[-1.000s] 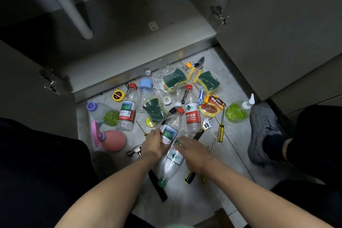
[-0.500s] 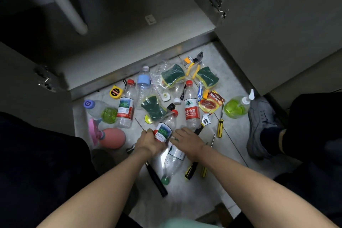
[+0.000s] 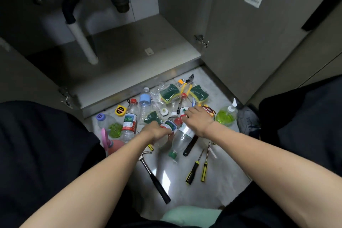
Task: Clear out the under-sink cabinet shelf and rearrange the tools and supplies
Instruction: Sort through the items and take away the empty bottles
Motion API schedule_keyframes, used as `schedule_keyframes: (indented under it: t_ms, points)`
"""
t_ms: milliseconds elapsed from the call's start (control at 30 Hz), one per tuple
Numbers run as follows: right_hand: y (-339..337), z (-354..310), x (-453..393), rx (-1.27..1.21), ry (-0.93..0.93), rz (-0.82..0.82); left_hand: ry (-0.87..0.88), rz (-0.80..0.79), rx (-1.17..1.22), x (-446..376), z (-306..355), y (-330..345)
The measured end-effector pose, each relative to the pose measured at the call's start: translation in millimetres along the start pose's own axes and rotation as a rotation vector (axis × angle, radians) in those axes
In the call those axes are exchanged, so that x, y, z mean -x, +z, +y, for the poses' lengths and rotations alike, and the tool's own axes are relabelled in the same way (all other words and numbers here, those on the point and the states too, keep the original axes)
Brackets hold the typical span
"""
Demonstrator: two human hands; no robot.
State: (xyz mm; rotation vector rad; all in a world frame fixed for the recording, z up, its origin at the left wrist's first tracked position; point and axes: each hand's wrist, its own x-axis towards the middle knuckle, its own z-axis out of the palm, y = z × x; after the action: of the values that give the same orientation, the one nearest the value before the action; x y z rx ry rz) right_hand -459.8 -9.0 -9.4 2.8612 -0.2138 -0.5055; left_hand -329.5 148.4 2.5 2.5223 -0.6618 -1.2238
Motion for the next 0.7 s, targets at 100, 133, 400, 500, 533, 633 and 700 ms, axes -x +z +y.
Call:
schedule_keyframes:
  t_ms: [100, 133, 400, 500, 533, 633, 700]
  points:
    - [-36, 23, 5, 0.017, 0.061, 0.026, 0.108, 0.095, 0.048, 13, 15, -19]
    - [-49, 31, 7, 0.024, 0.08, 0.034, 0.121, 0.123, 0.083, 16, 18, -25]
    - [-141, 107, 22, 0.018, 0.331, 0.125, 0.212, 0.303, 0.776, 39, 56, -70]
    - [-161, 131, 25, -0.155, 0.489, 0.119, 0.241, 0.172, 0.988, 48, 67, -87]
    - [-166, 135, 26, -0.289, 0.559, 0.14, 0.245, 0.117, 1.029, 52, 70, -92]
    - [-181, 143, 24, -0.726, 0.732, 0.22, 0.316, -0.036, 1.157, 61, 80, -103]
    - [-193, 150, 24, -0.988, 0.766, 0.264, 0.363, -0.093, 1.216, 67, 91, -112]
